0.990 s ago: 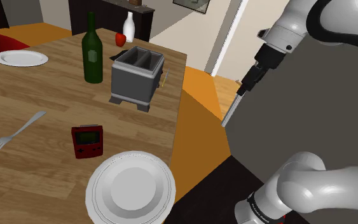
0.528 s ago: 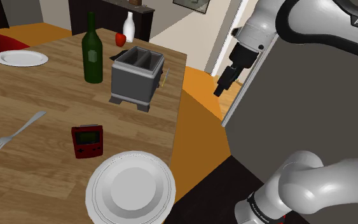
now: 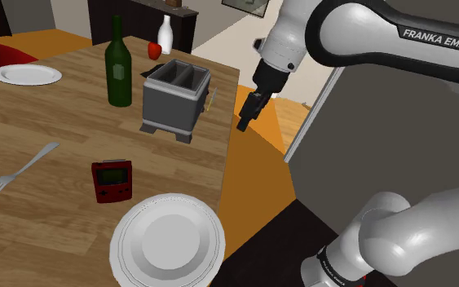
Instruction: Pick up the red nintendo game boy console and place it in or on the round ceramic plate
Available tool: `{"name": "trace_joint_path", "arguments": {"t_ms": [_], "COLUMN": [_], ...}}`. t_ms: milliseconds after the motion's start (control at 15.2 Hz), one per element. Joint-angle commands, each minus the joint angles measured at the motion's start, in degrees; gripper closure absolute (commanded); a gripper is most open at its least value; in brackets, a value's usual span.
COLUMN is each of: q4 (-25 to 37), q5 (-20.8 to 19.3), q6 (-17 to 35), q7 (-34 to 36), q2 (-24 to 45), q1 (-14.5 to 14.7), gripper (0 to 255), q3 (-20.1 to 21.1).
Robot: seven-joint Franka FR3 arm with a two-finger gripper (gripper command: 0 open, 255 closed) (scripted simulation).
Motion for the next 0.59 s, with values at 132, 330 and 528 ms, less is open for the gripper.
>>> {"name": "trace_joint_path", "arguments": {"t_ms": [132,330,528], "q4": [5.0,8.5,12.4], "q5": [-0.7,-1.9,-3.6], "q6": [2.4,4.1,5.3], "q7": [1.1,2.0,3.1], "q2": [7.2,12.3,17.6], "q1": [1.4,2.5,3.7], "gripper": [0,0,0], "q3": [3.6,6.1,8.5]}}
